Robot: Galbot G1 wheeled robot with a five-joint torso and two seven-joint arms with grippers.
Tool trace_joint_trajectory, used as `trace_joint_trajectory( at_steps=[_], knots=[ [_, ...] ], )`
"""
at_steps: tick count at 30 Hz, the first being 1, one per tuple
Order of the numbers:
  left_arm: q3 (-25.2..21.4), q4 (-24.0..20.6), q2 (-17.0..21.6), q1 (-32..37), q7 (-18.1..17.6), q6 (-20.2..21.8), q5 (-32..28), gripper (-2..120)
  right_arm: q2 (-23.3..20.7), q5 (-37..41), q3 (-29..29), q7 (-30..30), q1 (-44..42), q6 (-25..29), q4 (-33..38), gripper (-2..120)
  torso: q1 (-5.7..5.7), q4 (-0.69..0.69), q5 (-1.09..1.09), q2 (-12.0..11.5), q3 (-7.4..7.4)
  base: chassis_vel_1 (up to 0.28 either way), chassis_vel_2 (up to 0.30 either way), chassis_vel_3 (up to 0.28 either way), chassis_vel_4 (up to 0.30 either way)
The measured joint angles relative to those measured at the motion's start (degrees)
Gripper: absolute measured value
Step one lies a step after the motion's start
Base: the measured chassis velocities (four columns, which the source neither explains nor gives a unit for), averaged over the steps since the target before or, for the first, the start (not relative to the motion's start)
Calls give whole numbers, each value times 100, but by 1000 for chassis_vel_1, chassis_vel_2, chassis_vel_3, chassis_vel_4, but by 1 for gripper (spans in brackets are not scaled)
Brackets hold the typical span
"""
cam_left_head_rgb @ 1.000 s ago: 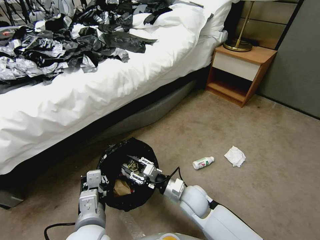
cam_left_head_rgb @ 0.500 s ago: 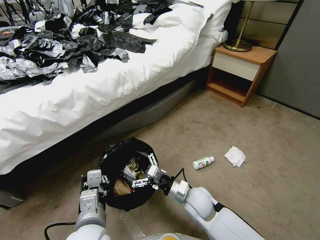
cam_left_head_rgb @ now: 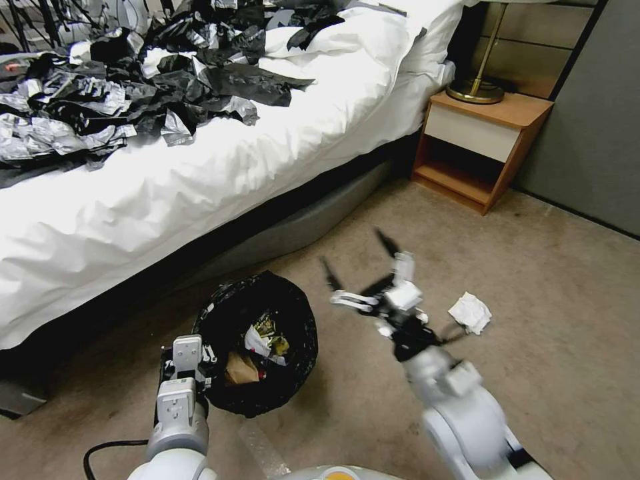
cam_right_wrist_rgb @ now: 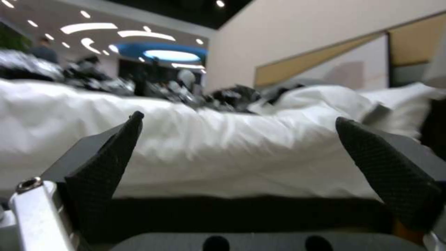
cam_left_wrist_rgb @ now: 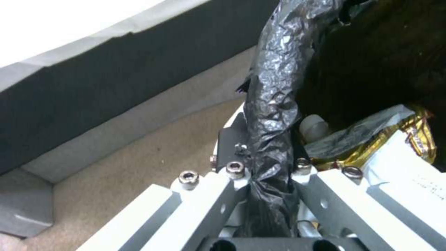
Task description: Pick up the trash bin, then pick up the garbage from the floor and place it into the trash bin.
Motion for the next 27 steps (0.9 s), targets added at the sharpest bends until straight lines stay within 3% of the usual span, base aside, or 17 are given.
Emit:
trace_joint_trajectory(
  at_steps=[11,27],
  knots=[
    [10,-20,19,26,-46,-43,-50,0,101,68,605,73,-672,453,-458,100,0,1,0,0,0,-7,-10,-8,-6],
    [20,-112,23,67,-107,-3,-112,0,113,317,477,174,-600,490,-495,100,0,0,1,0,1,-80,-82,-75,-82]
  ],
)
